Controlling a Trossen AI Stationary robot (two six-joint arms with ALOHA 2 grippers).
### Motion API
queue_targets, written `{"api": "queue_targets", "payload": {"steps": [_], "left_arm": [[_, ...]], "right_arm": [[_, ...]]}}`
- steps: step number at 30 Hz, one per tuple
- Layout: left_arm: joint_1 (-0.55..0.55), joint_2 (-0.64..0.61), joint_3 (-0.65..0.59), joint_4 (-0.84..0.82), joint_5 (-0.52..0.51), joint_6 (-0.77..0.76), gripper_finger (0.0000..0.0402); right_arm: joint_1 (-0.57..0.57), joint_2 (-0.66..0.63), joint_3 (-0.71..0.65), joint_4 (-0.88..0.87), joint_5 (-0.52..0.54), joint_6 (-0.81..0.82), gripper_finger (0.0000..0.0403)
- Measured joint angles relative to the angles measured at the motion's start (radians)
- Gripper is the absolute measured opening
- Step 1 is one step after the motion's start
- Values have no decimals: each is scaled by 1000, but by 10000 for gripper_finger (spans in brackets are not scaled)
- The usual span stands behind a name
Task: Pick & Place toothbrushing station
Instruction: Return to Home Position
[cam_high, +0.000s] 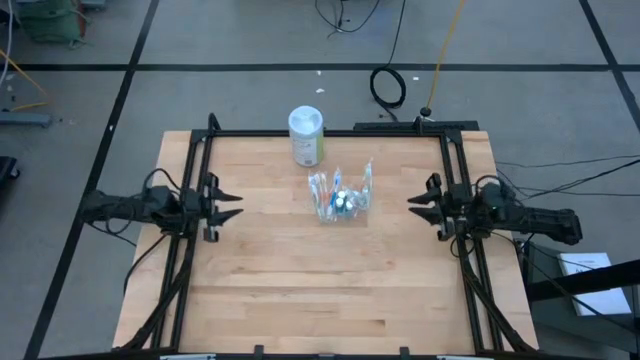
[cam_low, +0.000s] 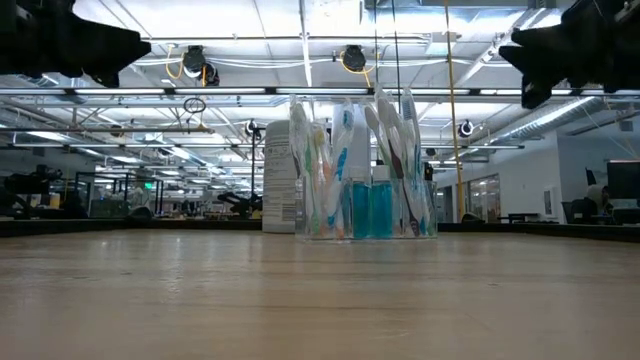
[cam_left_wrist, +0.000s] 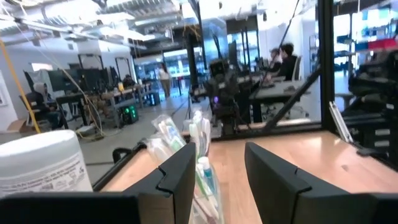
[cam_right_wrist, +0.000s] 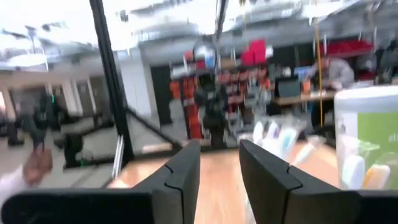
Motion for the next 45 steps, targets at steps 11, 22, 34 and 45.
{"api": "queue_targets", "payload": {"steps": [11, 22, 34, 45], "left_arm": [[0, 0, -89, 101, 3, -46, 145], [0, 0, -93, 17, 7, -89, 145], [0, 0, -91, -15, 9, -132, 145], [0, 0, -93, 12, 7, -133, 145]], "right_arm": [[0, 5, -109, 142, 8, 62, 105], [0, 7, -111, -46, 11, 61, 105], [0, 7, -112, -117, 12, 94, 105], [0, 7, -113, -116, 12, 94, 105]]}}
